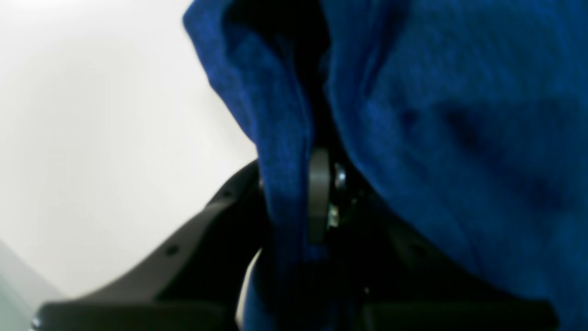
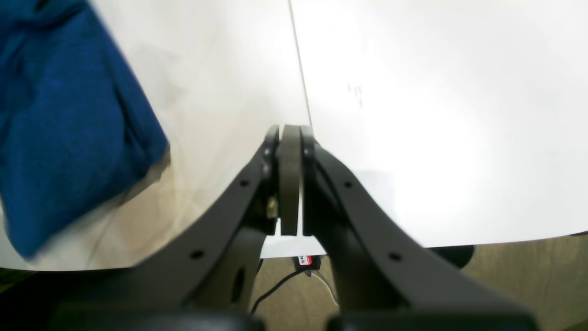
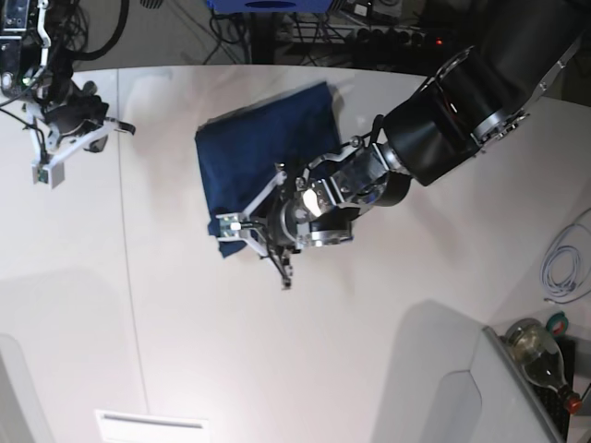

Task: Layout the t-shirt on the table in an organized manner, then fold the t-shirt properly
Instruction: 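Press and smooth the bundle's folded edge with the left gripper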

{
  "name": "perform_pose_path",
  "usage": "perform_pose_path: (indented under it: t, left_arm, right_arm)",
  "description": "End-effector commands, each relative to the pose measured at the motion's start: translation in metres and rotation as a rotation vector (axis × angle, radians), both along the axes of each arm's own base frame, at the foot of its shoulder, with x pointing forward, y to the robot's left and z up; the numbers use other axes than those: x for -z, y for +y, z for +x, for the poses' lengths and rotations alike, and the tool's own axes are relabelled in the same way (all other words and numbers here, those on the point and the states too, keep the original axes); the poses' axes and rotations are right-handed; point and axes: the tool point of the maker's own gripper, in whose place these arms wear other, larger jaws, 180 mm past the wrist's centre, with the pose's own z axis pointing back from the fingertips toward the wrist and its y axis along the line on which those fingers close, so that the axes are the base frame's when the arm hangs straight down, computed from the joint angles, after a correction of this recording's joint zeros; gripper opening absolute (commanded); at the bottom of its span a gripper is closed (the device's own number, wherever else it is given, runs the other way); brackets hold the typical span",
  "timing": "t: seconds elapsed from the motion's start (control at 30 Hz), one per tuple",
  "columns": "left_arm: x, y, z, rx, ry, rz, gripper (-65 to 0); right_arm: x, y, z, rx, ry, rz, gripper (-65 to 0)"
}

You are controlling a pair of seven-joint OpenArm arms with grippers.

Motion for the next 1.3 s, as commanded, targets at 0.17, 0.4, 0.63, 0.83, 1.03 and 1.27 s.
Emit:
perform_pose_path:
  t: [0.17, 0.4, 0.63, 0.83, 1.03, 1.27]
  left_arm:
    - [0.009, -0.040, -0.004, 0.106, -0.014, -0.017, -65.0]
    - [0.009, -0.055, -0.009, 0.122, -0.005, -0.035, -65.0]
    - [0.009, -0.054, -0.009, 0.123, -0.006, -0.034, -65.0]
    - [0.009, -0.055, -0.009, 0.119, -0.005, -0.035, -65.0]
    - [0.006, -0.062, -0.010, 0.130, -0.009, -0.041, -51.5]
    - [-0.029, -0.079, 0.006, 0.141, -0.100, -0.038, -29.3]
  right_arm:
    - [-0.005, -0.005, 0.002, -0.001, -0.024, -0.013, -64.8]
    - [-0.004, -0.001, 0.000, 0.005, -0.020, -0.002, -64.7]
    - [-0.005, -0.009, 0.000, 0.066, -0.030, 0.003, -64.7]
    - [-0.005, -0.009, 0.000, 0.066, -0.030, 0.003, -64.8]
    - [-0.004, -0.009, -0.001, 0.065, -0.028, 0.003, -64.8]
    - [0.008, -0.009, -0.008, 0.072, 0.010, 0.011, -64.8]
